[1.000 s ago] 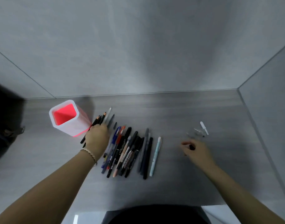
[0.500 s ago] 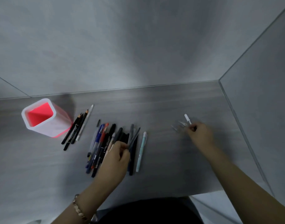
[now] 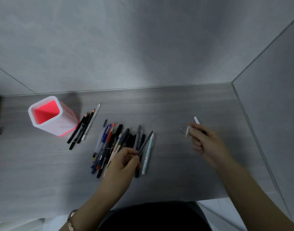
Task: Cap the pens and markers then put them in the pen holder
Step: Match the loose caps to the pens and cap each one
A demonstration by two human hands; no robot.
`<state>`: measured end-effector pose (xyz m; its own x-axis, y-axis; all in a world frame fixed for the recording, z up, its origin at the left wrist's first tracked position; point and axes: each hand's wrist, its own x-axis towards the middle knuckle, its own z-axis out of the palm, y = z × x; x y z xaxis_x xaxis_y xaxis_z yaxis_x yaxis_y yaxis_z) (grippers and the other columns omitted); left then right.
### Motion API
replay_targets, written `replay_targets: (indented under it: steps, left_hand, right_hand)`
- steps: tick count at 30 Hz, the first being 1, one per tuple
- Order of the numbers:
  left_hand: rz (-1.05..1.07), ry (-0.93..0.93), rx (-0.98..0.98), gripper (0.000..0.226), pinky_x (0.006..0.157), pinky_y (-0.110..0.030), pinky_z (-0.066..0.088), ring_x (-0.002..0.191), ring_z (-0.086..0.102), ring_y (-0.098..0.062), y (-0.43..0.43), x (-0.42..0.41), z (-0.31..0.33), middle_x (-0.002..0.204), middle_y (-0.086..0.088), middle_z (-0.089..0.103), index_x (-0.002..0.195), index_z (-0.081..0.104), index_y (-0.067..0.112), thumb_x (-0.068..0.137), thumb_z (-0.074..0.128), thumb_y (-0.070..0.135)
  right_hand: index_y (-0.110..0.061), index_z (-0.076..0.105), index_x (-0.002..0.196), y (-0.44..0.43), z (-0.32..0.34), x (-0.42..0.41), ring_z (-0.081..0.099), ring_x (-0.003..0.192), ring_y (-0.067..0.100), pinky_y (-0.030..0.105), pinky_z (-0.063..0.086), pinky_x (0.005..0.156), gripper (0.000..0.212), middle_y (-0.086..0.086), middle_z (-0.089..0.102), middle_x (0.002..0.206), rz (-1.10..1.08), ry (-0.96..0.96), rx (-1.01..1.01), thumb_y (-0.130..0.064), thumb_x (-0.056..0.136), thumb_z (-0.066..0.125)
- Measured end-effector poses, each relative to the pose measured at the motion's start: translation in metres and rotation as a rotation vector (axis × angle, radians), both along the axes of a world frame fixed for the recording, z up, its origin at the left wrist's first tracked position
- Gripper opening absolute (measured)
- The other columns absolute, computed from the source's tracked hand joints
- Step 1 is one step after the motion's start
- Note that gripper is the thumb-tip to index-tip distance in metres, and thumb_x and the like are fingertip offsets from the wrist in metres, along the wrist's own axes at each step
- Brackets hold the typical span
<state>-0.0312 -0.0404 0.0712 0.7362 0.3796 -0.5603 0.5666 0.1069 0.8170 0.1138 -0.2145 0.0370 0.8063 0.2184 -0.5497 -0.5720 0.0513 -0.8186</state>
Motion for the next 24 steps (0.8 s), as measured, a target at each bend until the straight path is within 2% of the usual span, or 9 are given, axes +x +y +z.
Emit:
replay_targets:
  steps: [4, 10, 17, 21, 24]
  left_hand:
    - [-0.016, -0.036, -0.098, 0.015, 0.037, -0.013, 0.031, 0.036, 0.037, -0.003, -0.005, -0.003, 0.009, 0.051, 0.001, 0.053, 0.079, 0.056, 0.009, 0.089, 0.048, 0.003]
    - [-0.086, -0.106, -0.155, 0.014, 0.035, -0.014, 0.028, 0.036, 0.033, -0.005, -0.008, -0.008, 0.018, 0.048, 0.0, 0.056, 0.077, 0.056, 0.007, 0.089, 0.048, 0.005]
    - [-0.112, -0.136, -0.154, 0.015, 0.036, -0.014, 0.029, 0.035, 0.033, -0.006, -0.009, -0.015, 0.021, 0.047, -0.002, 0.057, 0.075, 0.057, 0.008, 0.087, 0.05, 0.003]
    - [-0.113, -0.153, -0.133, 0.016, 0.036, -0.013, 0.03, 0.035, 0.034, -0.005, -0.008, -0.016, 0.022, 0.047, -0.001, 0.058, 0.073, 0.057, 0.009, 0.087, 0.05, 0.003]
    - [-0.127, -0.151, -0.118, 0.015, 0.037, -0.012, 0.032, 0.035, 0.036, -0.004, -0.007, -0.018, 0.022, 0.047, 0.0, 0.059, 0.074, 0.058, 0.01, 0.086, 0.051, 0.004]
  right_hand:
    - [-0.01, 0.063, 0.093, 0.006, 0.019, -0.023, 0.028, 0.033, 0.0, 0.012, 0.023, 0.034, 0.021, -0.005, 0.058, 0.056, -0.024, -0.002, 0.098, 0.005, 0.086, 0.049]
    - [-0.015, 0.065, 0.088, 0.019, 0.047, -0.047, 0.029, 0.035, 0.0, 0.012, 0.026, 0.036, 0.018, 0.008, 0.06, 0.075, -0.058, -0.095, 0.047, -0.001, 0.082, 0.057]
    - [-0.02, 0.067, 0.083, 0.028, 0.062, -0.06, 0.041, 0.038, 0.001, 0.012, 0.032, 0.037, 0.016, -0.004, 0.065, 0.067, -0.04, -0.184, -0.007, -0.008, 0.072, 0.065]
    - [-0.024, 0.068, 0.078, 0.031, 0.06, -0.064, 0.047, 0.045, 0.0, 0.011, 0.034, 0.04, 0.016, -0.006, 0.067, 0.064, -0.002, -0.2, -0.029, -0.014, 0.065, 0.069]
    - [-0.024, 0.068, 0.079, 0.03, 0.062, -0.064, 0.046, 0.046, 0.0, 0.012, 0.034, 0.04, 0.017, -0.003, 0.065, 0.068, 0.036, -0.188, -0.046, -0.01, 0.069, 0.068]
